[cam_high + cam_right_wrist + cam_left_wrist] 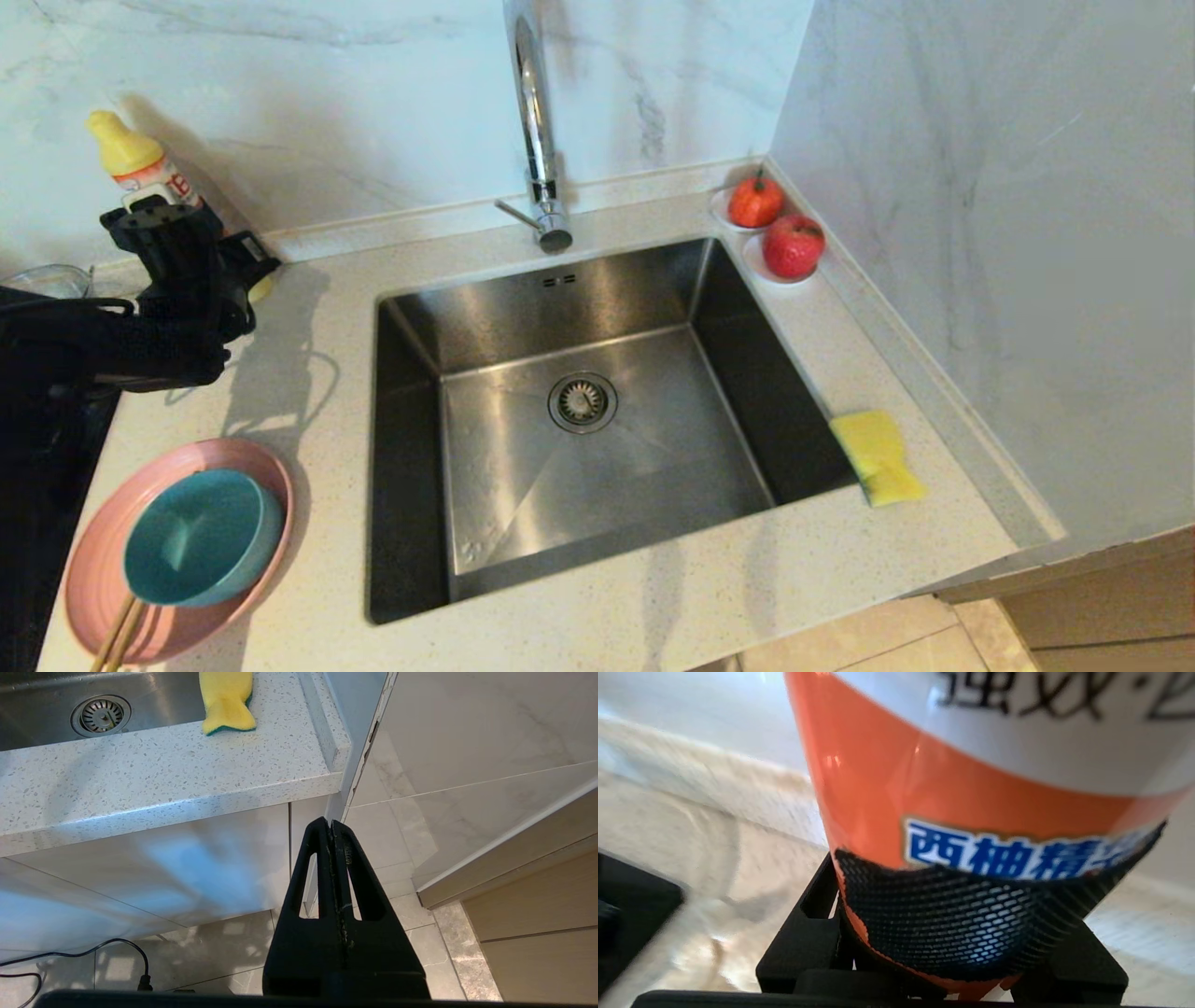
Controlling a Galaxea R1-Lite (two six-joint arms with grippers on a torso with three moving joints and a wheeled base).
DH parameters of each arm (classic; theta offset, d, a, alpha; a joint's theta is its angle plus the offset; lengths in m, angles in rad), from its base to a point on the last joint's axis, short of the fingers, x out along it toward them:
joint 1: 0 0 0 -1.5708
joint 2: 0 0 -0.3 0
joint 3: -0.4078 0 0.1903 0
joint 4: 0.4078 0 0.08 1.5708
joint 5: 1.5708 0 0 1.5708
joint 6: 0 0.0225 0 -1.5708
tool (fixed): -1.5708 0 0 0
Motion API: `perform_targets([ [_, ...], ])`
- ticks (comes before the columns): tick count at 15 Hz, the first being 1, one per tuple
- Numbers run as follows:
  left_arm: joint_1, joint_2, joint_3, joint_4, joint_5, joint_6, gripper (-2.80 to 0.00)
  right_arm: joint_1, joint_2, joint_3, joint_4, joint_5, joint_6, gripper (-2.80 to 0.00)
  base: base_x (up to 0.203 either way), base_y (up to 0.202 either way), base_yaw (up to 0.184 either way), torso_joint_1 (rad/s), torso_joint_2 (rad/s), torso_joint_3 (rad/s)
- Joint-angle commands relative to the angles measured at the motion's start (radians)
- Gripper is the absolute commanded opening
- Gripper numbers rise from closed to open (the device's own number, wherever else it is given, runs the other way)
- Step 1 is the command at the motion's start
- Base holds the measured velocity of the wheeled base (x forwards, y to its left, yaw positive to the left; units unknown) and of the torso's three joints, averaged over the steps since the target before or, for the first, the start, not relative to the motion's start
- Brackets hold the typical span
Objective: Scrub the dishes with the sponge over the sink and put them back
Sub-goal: Grab the dish soap
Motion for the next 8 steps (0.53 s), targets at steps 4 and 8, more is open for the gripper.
perform_targets([
  [4,-0.017,-0.195,0.093,0.004,0.028,-0.002,-2.80,0.000,0.000,0.000,-0.001,0.000,0.000,-2.80,0.000,0.000,0.000,0.000,0.00,0.000],
  [8,-0.034,-0.363,0.177,0.024,0.042,0.001,-2.80,0.000,0.000,0.000,-0.001,0.000,0.000,-2.80,0.000,0.000,0.000,0.000,0.00,0.000],
])
